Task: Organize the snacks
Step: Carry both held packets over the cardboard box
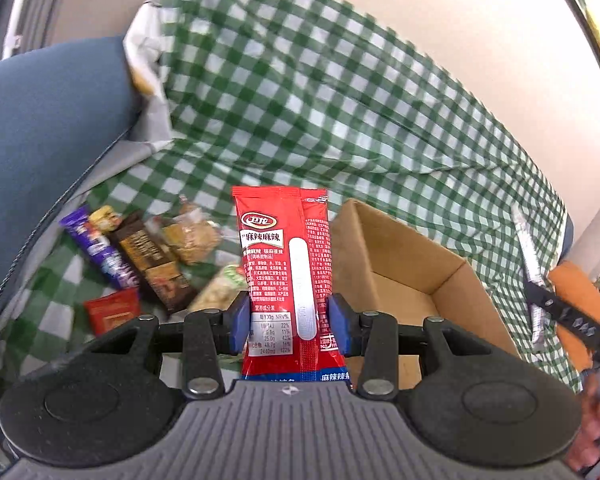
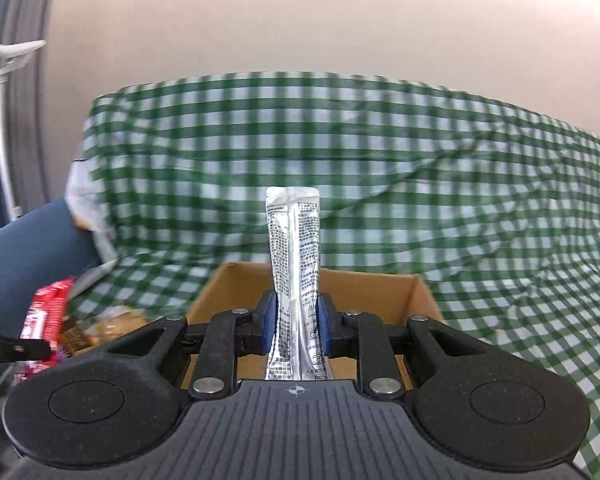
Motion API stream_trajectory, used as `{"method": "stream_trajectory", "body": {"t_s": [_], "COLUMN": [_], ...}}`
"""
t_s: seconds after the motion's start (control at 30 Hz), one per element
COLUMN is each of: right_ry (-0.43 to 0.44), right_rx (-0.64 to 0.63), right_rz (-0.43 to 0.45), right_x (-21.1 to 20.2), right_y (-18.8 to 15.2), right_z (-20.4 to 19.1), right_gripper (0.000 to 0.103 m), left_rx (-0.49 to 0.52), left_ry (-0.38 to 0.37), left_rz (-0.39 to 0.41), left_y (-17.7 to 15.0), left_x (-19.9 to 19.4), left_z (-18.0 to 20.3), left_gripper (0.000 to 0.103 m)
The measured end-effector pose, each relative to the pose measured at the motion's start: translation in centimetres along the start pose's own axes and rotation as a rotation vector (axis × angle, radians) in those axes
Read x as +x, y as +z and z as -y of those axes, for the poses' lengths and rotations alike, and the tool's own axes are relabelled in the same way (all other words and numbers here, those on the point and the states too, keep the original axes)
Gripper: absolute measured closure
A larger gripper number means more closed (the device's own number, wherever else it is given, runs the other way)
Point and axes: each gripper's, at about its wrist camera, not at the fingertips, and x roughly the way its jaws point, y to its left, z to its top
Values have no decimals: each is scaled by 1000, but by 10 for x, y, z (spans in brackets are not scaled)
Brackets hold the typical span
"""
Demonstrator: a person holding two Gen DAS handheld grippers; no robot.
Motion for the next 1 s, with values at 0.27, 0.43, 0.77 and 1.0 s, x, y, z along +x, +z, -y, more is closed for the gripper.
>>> {"method": "stream_trajectory", "body": {"t_s": [0.27,0.43,0.77,1.0], "right_ry": [7,-3,-22,-53], "right_rx": [60,100,156,115], "right_rz": [19,37,43,25], "right_x": [7,7,-5,-4], "right_y": [-10,-9,-6,-10], "right_z": [28,41,68,69], "right_gripper": [80,80,80,80], "left_rx": [83,186,376,353], "left_ry": [-24,-30,-151,-178], "left_rz": [37,52,64,-5], "left_y": [7,4,17,-11], "left_x": [-8,-11,13,40], "left_z": [43,68,118,124], "left_gripper": [57,57,57,57]}}
